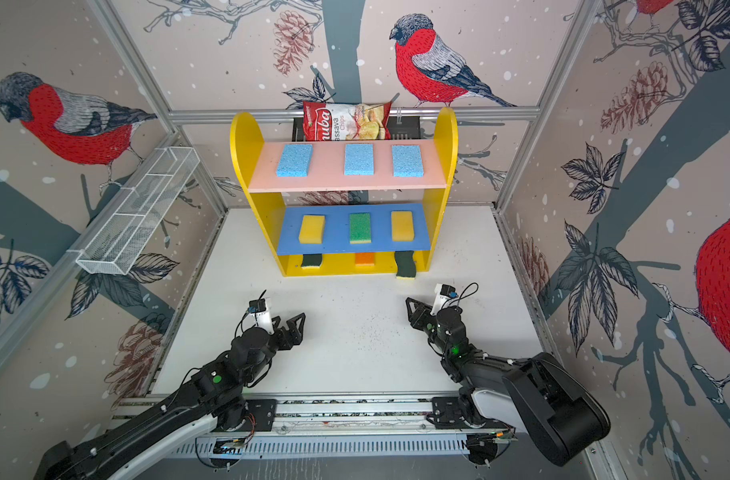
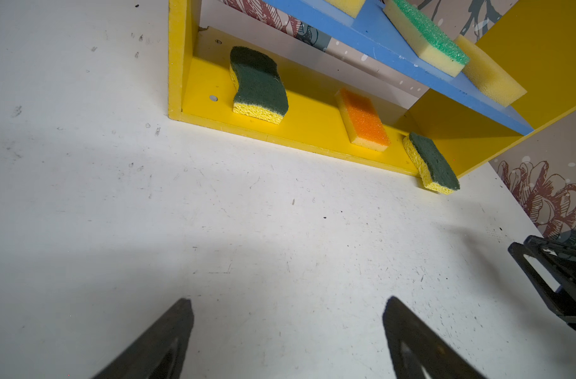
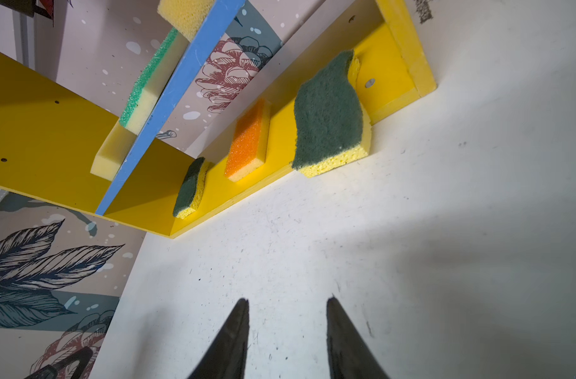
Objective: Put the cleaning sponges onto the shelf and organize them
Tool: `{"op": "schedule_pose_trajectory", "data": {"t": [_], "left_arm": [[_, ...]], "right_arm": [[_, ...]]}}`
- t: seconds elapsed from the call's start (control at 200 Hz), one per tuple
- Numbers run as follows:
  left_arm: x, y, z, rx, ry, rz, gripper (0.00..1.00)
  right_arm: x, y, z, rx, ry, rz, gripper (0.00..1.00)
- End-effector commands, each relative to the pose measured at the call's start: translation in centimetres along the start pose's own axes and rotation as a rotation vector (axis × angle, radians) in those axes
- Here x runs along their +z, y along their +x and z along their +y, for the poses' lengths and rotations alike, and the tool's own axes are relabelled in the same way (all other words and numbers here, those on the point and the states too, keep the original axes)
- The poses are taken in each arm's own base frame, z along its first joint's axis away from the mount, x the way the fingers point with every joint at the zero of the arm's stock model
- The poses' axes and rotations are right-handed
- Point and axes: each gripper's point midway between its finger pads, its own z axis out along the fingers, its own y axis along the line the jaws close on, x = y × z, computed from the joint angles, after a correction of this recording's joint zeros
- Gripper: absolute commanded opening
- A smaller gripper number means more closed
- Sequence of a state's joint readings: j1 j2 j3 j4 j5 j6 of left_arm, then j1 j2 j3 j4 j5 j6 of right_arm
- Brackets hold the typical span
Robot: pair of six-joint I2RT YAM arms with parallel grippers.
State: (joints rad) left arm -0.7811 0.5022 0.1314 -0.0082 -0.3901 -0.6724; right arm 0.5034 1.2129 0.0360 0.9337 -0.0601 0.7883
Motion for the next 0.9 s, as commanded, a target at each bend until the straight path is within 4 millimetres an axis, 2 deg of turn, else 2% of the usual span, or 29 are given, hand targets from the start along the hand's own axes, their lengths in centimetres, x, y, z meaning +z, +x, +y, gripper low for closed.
{"op": "schedule_pose_trajectory", "data": {"t": [0.0, 0.265, 0.515, 0.755, 0.896], "left_arm": [[-0.1, -0.8, -0.4, 0.005, 0.006, -0.026, 0.91], [0.1, -0.6, 0.0, 0.007, -0.013, -0.024, 0.91], [0.2, -0.5, 0.2, 0.019, -0.028, -0.02, 0.91], [0.3, -0.4, 0.5, 0.022, -0.042, -0.025, 0.91], [0.4, -0.4, 0.5, 0.026, -0.046, -0.02, 0.91]], "right_arm": [[0.3, -1.4, 2.3, 0.004, -0.105, -0.041, 0.4], [1.9, -2.0, 0.9, 0.012, -0.068, -0.032, 0.4], [2.9, -1.7, -0.2, 0.053, -0.064, -0.014, 0.33], [4.2, -1.5, -0.9, 0.071, -0.055, 0.001, 0.2], [4.8, -1.4, -1.6, 0.098, -0.057, 0.003, 0.07]]}}
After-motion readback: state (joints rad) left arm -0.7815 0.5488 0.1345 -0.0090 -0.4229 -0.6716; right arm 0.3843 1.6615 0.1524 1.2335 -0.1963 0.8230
